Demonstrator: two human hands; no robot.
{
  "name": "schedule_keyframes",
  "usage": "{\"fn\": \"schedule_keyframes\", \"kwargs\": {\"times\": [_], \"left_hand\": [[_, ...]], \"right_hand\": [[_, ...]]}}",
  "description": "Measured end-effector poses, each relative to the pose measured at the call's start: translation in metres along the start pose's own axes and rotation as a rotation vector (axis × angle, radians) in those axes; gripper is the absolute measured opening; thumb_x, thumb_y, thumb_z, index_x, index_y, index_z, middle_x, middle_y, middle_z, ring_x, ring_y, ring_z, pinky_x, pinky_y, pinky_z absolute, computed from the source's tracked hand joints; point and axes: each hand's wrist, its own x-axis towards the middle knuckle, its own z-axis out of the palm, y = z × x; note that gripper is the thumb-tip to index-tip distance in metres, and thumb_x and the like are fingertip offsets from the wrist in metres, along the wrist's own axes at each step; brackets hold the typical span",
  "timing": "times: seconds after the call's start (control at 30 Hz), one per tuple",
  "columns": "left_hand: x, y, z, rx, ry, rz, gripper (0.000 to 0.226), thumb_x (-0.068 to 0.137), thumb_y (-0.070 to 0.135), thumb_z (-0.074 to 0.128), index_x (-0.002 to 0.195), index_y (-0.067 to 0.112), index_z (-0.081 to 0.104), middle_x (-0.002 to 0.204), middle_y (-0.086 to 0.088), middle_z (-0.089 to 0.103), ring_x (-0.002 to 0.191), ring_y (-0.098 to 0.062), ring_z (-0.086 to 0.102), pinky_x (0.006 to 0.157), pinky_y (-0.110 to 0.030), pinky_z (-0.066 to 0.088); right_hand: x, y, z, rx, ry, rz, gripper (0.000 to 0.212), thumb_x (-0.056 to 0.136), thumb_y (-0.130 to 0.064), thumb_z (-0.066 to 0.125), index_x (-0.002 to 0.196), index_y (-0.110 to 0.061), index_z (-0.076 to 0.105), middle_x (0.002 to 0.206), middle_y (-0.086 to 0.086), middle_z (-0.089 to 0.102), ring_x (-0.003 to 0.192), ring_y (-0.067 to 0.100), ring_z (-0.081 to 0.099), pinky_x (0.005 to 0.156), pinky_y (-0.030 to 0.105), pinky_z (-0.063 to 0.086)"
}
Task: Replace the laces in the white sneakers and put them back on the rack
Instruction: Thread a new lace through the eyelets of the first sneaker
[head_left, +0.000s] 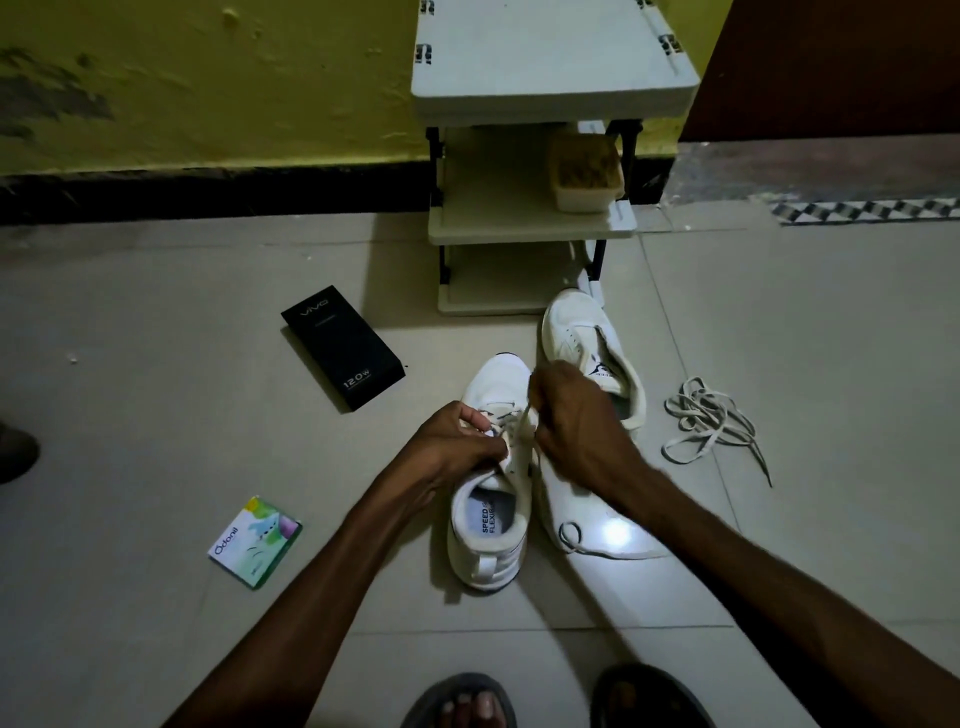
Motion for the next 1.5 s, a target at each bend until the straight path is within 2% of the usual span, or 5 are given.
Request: {"fn": "schedule_keyframes", "kwargs": {"times": [0.33, 0.53, 0.77, 1.03, 1.5], "left_hand": [[-0.005, 0.019, -0.013, 0.023, -0.147, 0.144, 0.027, 0.081, 0.009, 0.075, 0.102, 0.012, 0.057, 0.071, -0.001, 0.064, 0.055, -0.006, 0.058, 0.055, -0.020, 0.046], [-0.020, 0.050, -0.044, -0.104, 0.028, 0.589, 0.036, 0.077, -0.012, 0.069, 0.095, 0.017, 0.059, 0.072, 0.004, 0.060, 0.066, -0.003, 0.055, 0.064, -0.011, 0.043], [-0.033, 0.044, -0.035, 0.362, 0.191, 0.914, 0.058, 0.075, -0.001, 0.069, 0.119, 0.031, 0.050, 0.102, 0.016, 0.064, 0.099, -0.010, 0.057, 0.085, -0.023, 0.044], [-0.018, 0.005, -0.022, 0.619, 0.039, 0.261, 0.117, 0.070, 0.047, 0.083, 0.152, 0.031, 0.001, 0.146, -0.008, 0.033, 0.125, -0.030, 0.050, 0.098, -0.043, 0.046], [-0.019, -0.007, 0.001, 0.788, 0.238, 0.262, 0.044, 0.079, 0.032, 0.075, 0.120, 0.023, 0.063, 0.112, -0.003, 0.069, 0.101, -0.026, 0.064, 0.081, -0.028, 0.047]], "right_hand": [[0.014, -0.032, -0.047, 1.212, -0.113, 0.556, 0.022, 0.096, -0.001, 0.031, 0.082, -0.009, 0.046, 0.070, 0.012, 0.054, 0.055, 0.022, 0.055, 0.053, 0.030, 0.054], [-0.008, 0.004, 0.007, -0.039, -0.291, 0.300, 0.020, 0.099, -0.035, 0.046, 0.096, -0.019, 0.059, 0.085, 0.002, 0.063, 0.087, 0.025, 0.062, 0.066, 0.030, 0.040], [-0.011, -0.003, 0.018, -0.247, -0.238, 0.071, 0.024, 0.099, -0.031, 0.045, 0.106, -0.009, 0.051, 0.102, 0.014, 0.064, 0.091, 0.032, 0.062, 0.063, 0.030, 0.032], [-0.005, -0.001, 0.014, -0.204, -0.373, 0.163, 0.029, 0.101, -0.034, 0.043, 0.106, -0.009, 0.056, 0.110, 0.018, 0.063, 0.100, 0.035, 0.059, 0.067, 0.030, 0.032], [0.019, -0.032, -0.085, 0.995, -0.506, 0.625, 0.016, 0.098, -0.010, 0.042, 0.089, -0.010, 0.055, 0.074, 0.003, 0.046, 0.065, 0.012, 0.035, 0.062, 0.025, 0.031]]}}
